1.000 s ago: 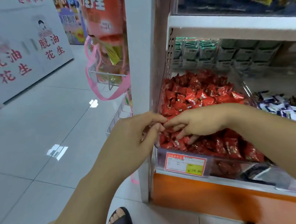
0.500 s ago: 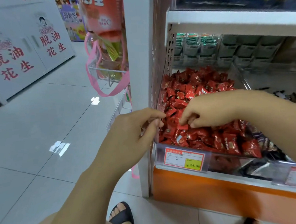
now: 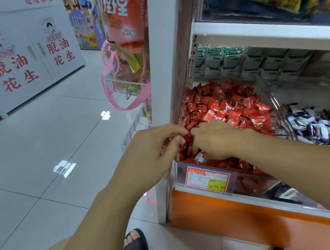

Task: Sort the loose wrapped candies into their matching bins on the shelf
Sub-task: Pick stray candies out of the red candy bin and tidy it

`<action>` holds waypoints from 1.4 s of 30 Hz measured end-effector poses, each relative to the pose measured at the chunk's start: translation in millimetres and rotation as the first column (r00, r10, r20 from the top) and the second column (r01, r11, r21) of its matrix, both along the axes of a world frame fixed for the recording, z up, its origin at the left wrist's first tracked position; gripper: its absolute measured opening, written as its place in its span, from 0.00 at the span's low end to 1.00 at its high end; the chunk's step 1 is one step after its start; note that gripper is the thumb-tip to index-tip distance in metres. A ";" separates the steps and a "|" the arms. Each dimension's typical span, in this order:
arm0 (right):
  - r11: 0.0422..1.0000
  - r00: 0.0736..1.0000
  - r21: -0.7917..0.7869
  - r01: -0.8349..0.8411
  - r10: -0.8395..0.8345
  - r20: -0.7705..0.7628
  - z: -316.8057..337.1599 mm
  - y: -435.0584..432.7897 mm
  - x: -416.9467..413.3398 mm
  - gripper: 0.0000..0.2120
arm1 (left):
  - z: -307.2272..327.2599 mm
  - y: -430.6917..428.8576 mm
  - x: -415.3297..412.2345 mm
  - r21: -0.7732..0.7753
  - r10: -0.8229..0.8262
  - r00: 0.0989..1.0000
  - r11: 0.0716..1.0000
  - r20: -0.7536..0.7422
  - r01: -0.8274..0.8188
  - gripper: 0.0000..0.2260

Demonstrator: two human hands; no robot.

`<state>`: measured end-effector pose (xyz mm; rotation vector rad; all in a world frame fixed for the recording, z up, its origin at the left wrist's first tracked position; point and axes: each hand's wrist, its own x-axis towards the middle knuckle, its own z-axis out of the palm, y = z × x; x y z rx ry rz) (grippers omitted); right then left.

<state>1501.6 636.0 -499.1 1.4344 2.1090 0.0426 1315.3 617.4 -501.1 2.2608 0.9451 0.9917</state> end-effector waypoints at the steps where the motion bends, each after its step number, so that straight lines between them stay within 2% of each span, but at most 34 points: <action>1: 1.000 1.000 0.002 -0.002 0.002 -0.004 0.3 0.8 -0.5 0.15 | -0.1 -0.1 0.1 0.002 0.001 1.000 1.000 0.001 -0.001 0.11; 6: 0.999 0.995 0.050 -0.017 0.022 -0.093 -0.7 2.6 4.6 0.05 | -0.3 0.1 -1.0 0.001 0.007 1.000 1.000 -0.008 -0.007 0.10; 11: 0.992 0.970 0.123 0.018 0.013 -0.243 9.5 -7.7 14.4 0.08 | -0.6 0.6 -1.3 0.004 -0.003 1.000 1.000 0.002 0.003 0.10; 16: 0.938 0.847 0.312 0.154 0.037 -0.531 30.9 -36.3 21.0 0.05 | -0.7 0.7 0.0 0.007 0.007 1.000 1.000 0.007 -0.007 0.09; 19: 0.849 0.690 0.400 0.346 0.059 -0.721 37.6 -60.9 30.6 0.06 | -0.8 -1.2 0.5 -0.013 0.012 1.000 1.000 0.024 -0.011 0.11; 21: 0.752 0.580 0.436 0.494 0.089 -0.810 36.7 -77.6 42.9 0.06 | -1.8 -2.5 0.9 -0.010 0.012 0.999 1.000 0.030 -0.012 0.11; 22: 0.689 0.555 0.457 0.562 0.096 -0.826 34.9 -86.0 50.8 0.06 | -2.6 -2.9 1.1 -0.008 0.012 0.999 1.000 0.035 -0.012 0.12; 26: 0.409 0.596 0.542 0.734 -0.005 -0.803 28.1 -118.3 85.7 0.09 | -4.9 -6.9 0.6 0.009 0.016 0.999 1.000 0.033 -0.016 0.14; 28: 0.346 0.602 0.530 0.774 -0.142 -0.786 26.5 -130.5 99.8 0.12 | -6.7 -10.0 -0.5 0.008 0.015 0.999 1.000 0.036 -0.015 0.14; 31: 0.426 0.652 0.520 0.741 -0.270 -0.708 30.1 -139.6 105.3 0.15 | -9.6 -13.0 -3.3 -0.007 0.022 0.999 1.000 0.036 -0.022 0.15; 34: 0.519 0.696 0.532 0.669 -0.183 -0.695 43.3 -134.0 87.3 0.14 | -8.5 -13.0 -6.5 0.004 0.023 0.999 1.000 0.033 -0.023 0.17; 36: 0.619 0.678 0.494 0.611 -0.085 -0.731 51.9 -125.3 65.6 0.12 | -7.1 -12.3 -8.5 -0.002 0.018 0.998 1.000 0.059 -0.018 0.15; 37: 0.694 0.651 0.430 0.577 -0.072 -0.756 54.9 -120.0 52.6 0.11 | -6.5 -11.9 -8.9 -0.010 0.016 0.997 1.000 0.071 -0.016 0.13; 39: 0.843 0.561 0.191 0.503 -0.150 -0.814 55.4 -105.2 26.0 0.10 | -5.8 -10.5 -8.9 -0.028 0.013 0.997 1.000 0.078 -0.011 0.11; 40: 0.884 0.493 0.039 0.465 -0.222 -0.841 52.2 -96.1 13.9 0.11 | -5.5 -9.6 -8.8 -0.041 0.009 0.997 0.999 0.079 -0.006 0.11; 42: 0.874 0.307 -0.255 0.413 -0.397 -0.865 44.1 -77.4 -4.6 0.13 | -4.6 -8.1 -8.8 -0.073 0.004 0.997 0.997 0.080 0.002 0.10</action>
